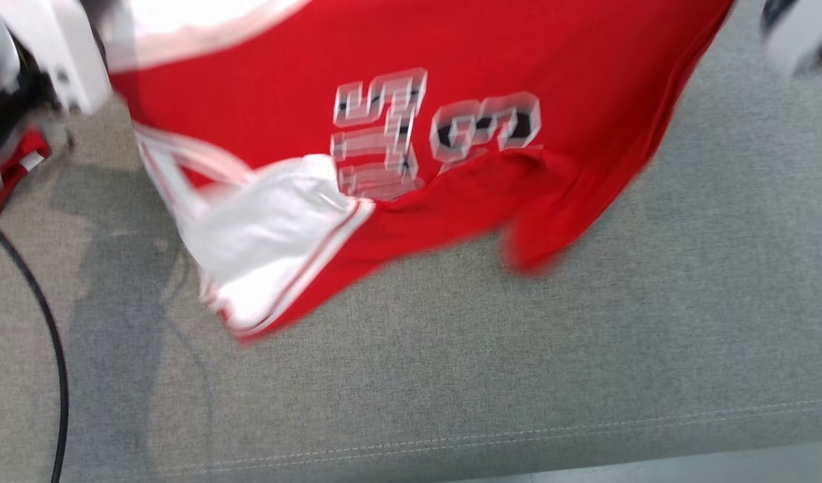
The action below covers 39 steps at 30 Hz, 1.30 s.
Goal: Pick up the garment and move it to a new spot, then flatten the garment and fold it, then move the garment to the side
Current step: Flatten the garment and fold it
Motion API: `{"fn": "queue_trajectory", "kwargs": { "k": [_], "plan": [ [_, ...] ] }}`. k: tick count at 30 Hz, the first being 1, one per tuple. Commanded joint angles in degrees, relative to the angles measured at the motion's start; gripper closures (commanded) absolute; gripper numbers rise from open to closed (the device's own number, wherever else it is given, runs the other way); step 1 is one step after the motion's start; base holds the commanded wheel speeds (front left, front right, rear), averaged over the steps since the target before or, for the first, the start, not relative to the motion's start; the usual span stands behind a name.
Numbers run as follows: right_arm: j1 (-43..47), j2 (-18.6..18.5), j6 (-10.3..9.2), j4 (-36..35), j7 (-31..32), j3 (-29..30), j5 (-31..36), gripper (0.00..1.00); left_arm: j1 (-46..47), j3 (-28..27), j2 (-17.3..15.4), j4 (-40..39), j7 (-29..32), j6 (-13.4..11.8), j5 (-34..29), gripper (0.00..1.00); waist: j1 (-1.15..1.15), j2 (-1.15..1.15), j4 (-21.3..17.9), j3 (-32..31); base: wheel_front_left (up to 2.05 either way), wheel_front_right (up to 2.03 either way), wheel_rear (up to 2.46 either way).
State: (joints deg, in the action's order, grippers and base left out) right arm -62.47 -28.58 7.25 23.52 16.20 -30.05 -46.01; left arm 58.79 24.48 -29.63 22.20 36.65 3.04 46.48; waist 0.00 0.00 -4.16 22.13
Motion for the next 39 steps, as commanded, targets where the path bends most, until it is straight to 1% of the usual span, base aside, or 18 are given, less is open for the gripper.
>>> {"fn": "queue_trajectory", "kwargs": {
  "k": [1,2,4,6,8,9,11,13,15,16,18,19,20,23,28,30,34,39],
  "plan": [
    [-7.14,1.23,0.24,3.17,-6.12,1.25,3.74,1.0,8.82,-2.48,-2.07,2.05,-5.56,-0.53,-4.44,1.0,0.0,0.0,-0.63,-2.37,0.0,0.0,0.0],
    [-10.9,2.87,0.24,6.6,-8.71,0.77,5.62,1.0,11.88,-2.53,-1.01,4.9,-9.98,-0.88,-6.6,1.0,0.0,0.0,-0.75,-3.54,0.0,0.0,0.0],
    [-17.53,5.53,0.24,12.7,-16.25,1.35,9.24,1.0,17.43,-2.61,0.66,9.63,-19.07,-0.79,-10.17,1.0,0.0,0.0,-0.81,-5.63,0.0,0.0,0.0],
    [-22.36,7.45,0.24,16.26,-20.15,-0.07,10.81,1.0,22.63,-2.46,1.49,12.32,-26.51,-0.1,-12.93,1.0,0.0,0.0,-0.68,-5.72,0.0,0.0,0.0],
    [-24.49,8.07,0.24,17.39,-20.85,-3.52,10.41,1.0,25.59,-2.17,2.65,13.73,-31.49,1.38,-13.59,1.0,0.0,0.0,-0.09,-5.03,0.0,0.0,0.0],
    [-24.42,7.84,0.24,16.78,-21.04,-5.65,9.47,1.0,25.99,-1.78,2.93,13.77,-33.56,2.02,-13.89,1.0,0.0,0.0,0.35,-4.69,0.0,0.0,0.0],
    [-22.39,5.97,0.24,14.48,-20.52,-10.16,7.33,1.0,24.2,-1.34,3.1,12.62,-36.84,3.0,-13.32,1.0,0.0,0.0,1.23,-3.59,0.0,0.0,0.0],
    [-18.35,3.04,0.24,11.27,-21.14,-13.89,5.75,1.0,18.5,-1.34,2.58,10.1,-39.93,3.28,-12.5,1.0,0.0,0.0,2.17,-2.32,0.0,0.0,0.0],
    [-11.87,0.21,0.24,6.48,-21.93,-18.94,3.79,1.0,9.07,-2.01,2.46,7.11,-42.6,2.62,-10.61,1.0,0.0,0.0,3.0,-1.8,0.0,0.0,0.0],
    [-11.87,0.21,0.24,6.48,-21.93,-18.94,3.79,1.0,9.07,-2.01,2.46,7.11,-42.6,2.62,-10.61,1.0,0.0,0.0,3.0,-1.8,0.0,0.0,0.0],
    [-4.61,-2.51,0.24,2.36,-23.45,-21.84,0.54,1.0,-1.38,-2.62,2.4,3.39,-44.9,0.79,-9.05,1.0,0.0,0.0,3.79,-0.99,0.0,0.0,0.0],
    [-1.1,-3.81,0.24,0.68,-24.2,-23.1,-0.82,1.0,-6.47,-3.31,2.57,1.52,-46.16,-0.66,-8.11,1.0,0.0,0.0,4.0,-0.67,0.0,0.0,0.0],
    [2.3,-5.27,0.24,-0.17,-25.07,-23.7,-1.99,1.0,-11.36,-3.51,2.74,0.01,-46.43,-1.96,-7.3,1.0,0.0,0.0,4.44,-0.64,0.0,0.0,0.0],
    [10.64,-7.64,0.24,-1.57,-27.83,-24.14,-4.81,1.0,-23.29,-4.52,2.33,-6.71,-47.81,-6.19,-6.41,1.0,0.0,0.0,4.97,-0.8,0.0,0.0,0.0],
    [18.73,-8.9,0.24,-2.93,-30.11,-22.5,-7.55,1.0,-37.03,-4.6,1.04,-18.6,-46.86,-13.03,-6.91,1.0,0.0,0.0,4.69,-1.97,0.0,0.0,0.0],
    [20.59,-9.54,0.24,-3.57,-30.45,-22.1,-6.94,1.0,-41.61,-4.47,0.44,-23.01,-45.56,-15.5,-6.93,1.0,0.0,0.0,4.57,-2.43,0.0,0.0,0.0],
    [24.5,-10.32,0.24,-3.38,-30.77,-21.09,-4.94,1.0,-48.13,-3.14,0.2,-30.24,-42.9,-18.4,-6.48,1.0,0.0,0.0,5.04,-3.83,0.0,0.0,0.0],
    [29.69,-8.93,0.24,-2.48,-30.89,-18.01,-3.34,1.0,-52.75,-1.31,0.16,-34.07,-39.81,-20.56,-5.88,1.0,0.0,0.0,5.42,-5.5,0.0,0.0,0.0]
  ]
}}
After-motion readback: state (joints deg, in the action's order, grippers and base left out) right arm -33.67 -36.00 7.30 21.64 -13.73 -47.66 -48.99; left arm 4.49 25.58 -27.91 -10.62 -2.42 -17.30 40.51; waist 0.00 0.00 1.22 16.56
